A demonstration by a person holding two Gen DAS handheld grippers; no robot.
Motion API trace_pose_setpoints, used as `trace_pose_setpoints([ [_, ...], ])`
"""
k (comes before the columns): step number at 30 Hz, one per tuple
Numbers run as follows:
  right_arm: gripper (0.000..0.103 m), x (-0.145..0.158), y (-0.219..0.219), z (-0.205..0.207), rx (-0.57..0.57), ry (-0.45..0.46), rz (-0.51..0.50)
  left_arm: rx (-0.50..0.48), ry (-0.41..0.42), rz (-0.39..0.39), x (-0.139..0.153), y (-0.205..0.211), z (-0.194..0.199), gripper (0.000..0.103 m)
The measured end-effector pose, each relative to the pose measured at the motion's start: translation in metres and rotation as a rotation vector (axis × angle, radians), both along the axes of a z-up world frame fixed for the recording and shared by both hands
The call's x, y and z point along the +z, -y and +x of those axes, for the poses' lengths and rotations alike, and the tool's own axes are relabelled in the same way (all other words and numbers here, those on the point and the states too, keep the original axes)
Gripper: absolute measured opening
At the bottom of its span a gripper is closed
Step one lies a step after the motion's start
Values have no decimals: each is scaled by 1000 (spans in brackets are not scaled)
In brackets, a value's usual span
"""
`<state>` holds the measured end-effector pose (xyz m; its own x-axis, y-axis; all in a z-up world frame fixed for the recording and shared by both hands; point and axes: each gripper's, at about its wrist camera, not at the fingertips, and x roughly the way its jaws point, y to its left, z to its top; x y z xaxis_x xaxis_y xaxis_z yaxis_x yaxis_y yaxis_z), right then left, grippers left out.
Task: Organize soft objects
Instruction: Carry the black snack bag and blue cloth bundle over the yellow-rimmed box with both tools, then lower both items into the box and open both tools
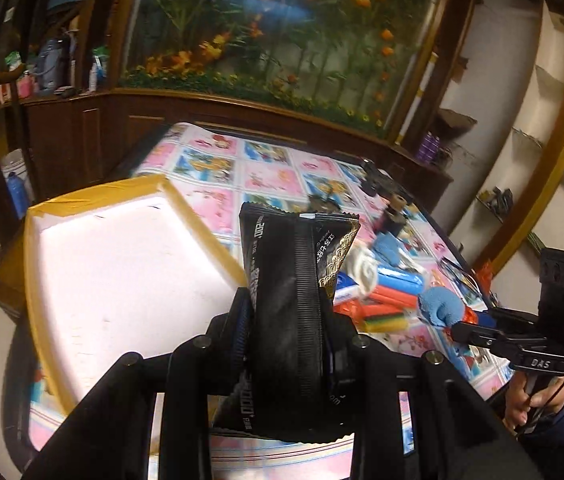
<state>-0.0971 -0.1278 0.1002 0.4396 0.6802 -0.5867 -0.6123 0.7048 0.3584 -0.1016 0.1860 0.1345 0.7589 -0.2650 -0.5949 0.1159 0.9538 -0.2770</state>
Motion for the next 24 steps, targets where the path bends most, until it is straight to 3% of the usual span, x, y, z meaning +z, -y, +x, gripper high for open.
trace_pose_setpoints([
  [10,40,31,-115,60,60,5,-21,187,-30,-19,2,-83,42,30],
  [16,40,15,-192,121,62,-52,-33,289,-115,-64,-29,-120,80,30],
  [24,40,-27,-266,205,0,-204,-66,375,-241,-150,-73,-142,128,30],
])
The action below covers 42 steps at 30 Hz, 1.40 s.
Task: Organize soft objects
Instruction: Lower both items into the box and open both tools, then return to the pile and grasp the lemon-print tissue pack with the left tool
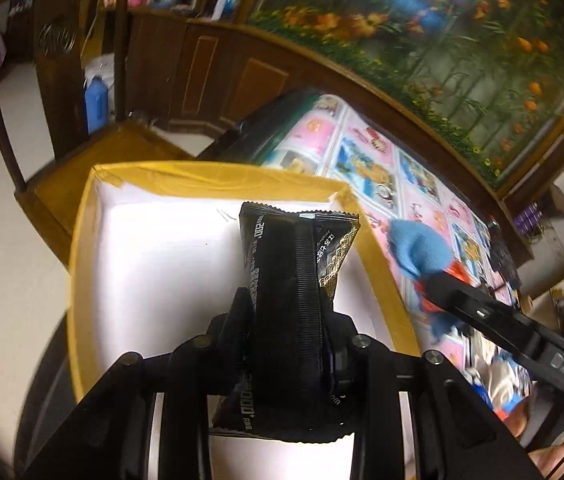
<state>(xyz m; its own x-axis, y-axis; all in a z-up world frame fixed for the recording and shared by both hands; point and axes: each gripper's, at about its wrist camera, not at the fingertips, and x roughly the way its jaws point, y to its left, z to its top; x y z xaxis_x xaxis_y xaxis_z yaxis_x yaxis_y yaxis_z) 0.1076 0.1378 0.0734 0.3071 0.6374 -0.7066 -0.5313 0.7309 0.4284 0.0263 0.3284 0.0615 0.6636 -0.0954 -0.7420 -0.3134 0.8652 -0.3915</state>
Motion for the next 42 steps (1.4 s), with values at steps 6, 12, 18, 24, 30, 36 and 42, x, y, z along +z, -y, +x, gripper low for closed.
trace_pose_setpoints([
  [6,40,-21,-28,30,-24,-26,-53,40,-24,-14,-13,-7,14,30],
  [12,41,-34,-44,39,-28,-17,-93,49,-19,-33,-20,-11,23,30],
  [18,43,-38,-52,43,-18,-3,-107,70,-2,-54,-21,-18,22,49],
  [24,57,-34,-47,40,-16,-6,-95,84,16,-74,-13,-22,16,57],
  [30,57,-16,-20,19,1,2,-30,65,60,-101,0,-16,-3,58],
  [36,57,4,22,-20,24,26,37,24,120,-91,18,13,-26,65],
  [42,57,10,65,-49,29,37,89,-25,136,-73,21,44,-38,68],
])
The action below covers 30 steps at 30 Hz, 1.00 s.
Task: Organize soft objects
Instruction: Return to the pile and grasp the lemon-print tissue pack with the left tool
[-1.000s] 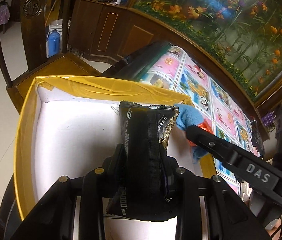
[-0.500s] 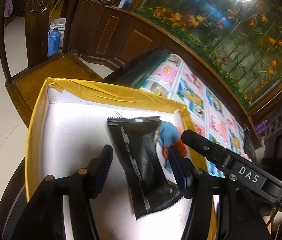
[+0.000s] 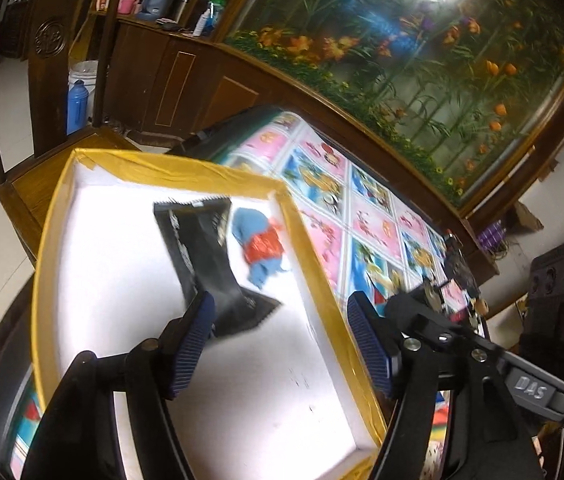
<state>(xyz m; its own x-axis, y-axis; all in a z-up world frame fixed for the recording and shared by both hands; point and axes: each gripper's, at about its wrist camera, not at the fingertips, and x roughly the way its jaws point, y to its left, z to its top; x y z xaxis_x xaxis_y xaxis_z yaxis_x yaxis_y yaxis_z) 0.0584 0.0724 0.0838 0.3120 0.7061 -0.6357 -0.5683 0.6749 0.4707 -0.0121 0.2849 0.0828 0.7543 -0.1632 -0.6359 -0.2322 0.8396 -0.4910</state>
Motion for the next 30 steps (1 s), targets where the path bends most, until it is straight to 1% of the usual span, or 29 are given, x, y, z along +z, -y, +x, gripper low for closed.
trace_pose_setpoints([
  [3,57,1,18,-7,-6,-4,20,-16,-9,-3,-2,10,-3,68],
  [7,57,0,33,-13,-7,-14,46,-33,-8,23,1,23,-6,68],
  [9,57,-1,39,-14,-3,-14,56,-30,-7,35,2,28,-8,69],
  [11,57,-2,48,-18,1,-24,78,-36,-7,39,2,32,-11,73],
  [16,57,-6,81,-31,12,-28,117,-75,-6,65,0,53,-19,73],
  [18,57,-7,98,-37,15,-21,137,-125,6,75,1,67,-25,73],
  [20,57,-8,122,-47,6,4,153,-194,17,114,3,86,-31,73],
  [21,57,-9,135,-51,-4,15,160,-238,27,131,4,98,-34,73],
  [23,57,-11,164,-59,-36,26,177,-356,37,157,2,125,-39,81],
  [24,58,-13,178,-62,-54,30,191,-415,37,161,0,138,-41,82],
  [25,62,-15,196,-67,-79,35,208,-477,32,160,-4,152,-43,82],
  [27,64,-19,222,-72,-125,36,216,-584,14,143,-15,178,-50,84],
  [28,64,-21,238,-76,-153,42,219,-617,-3,136,-22,189,-53,87],
  [30,65,-24,261,-82,-201,52,216,-633,-80,157,-37,211,-56,88],
])
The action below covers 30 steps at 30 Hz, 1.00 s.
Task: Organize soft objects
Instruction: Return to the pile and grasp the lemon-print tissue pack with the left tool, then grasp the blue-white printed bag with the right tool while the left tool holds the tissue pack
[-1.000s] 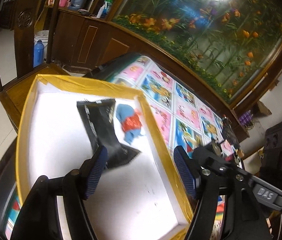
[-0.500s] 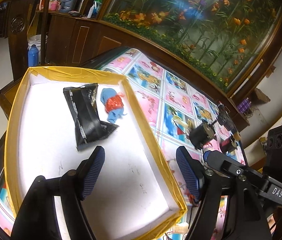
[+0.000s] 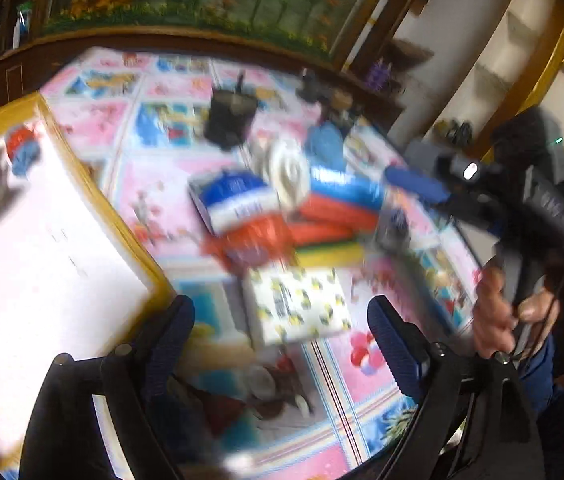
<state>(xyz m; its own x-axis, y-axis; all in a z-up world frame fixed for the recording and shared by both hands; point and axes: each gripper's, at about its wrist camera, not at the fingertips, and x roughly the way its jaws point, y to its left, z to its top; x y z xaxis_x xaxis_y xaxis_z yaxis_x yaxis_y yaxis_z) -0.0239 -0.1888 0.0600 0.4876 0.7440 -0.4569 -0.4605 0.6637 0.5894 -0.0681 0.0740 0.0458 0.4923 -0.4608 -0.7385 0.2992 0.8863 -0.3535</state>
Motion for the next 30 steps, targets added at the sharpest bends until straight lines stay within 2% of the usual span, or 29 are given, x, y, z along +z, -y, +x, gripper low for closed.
trace_pose_setpoints([
  [3,66,-3,27,-8,-73,7,-17,64,-12,101,-11,19,-5,88],
  [7,70,-6,53,-12,-162,9,-49,48,-33,228,-20,46,-1,89],
  [10,78,-8,65,-11,-239,16,-115,40,-56,247,-26,55,3,89],
  [15,78,-17,79,-4,-312,-21,-199,79,-48,269,-31,60,12,91],
  [18,78,-25,83,-1,-339,-63,-242,103,-25,310,-34,61,19,91],
  [19,78,-28,84,2,-346,-80,-257,105,-22,304,-33,60,19,91],
  [21,78,-36,87,6,-357,-116,-264,109,-13,265,-31,55,18,84],
  [22,78,-39,87,5,-358,-130,-263,118,-2,262,-29,51,17,74],
  [25,78,-46,84,8,-357,-164,-269,125,1,233,-29,45,17,74],
  [30,78,-58,68,14,-351,-183,-346,116,8,203,-29,45,17,74],
])
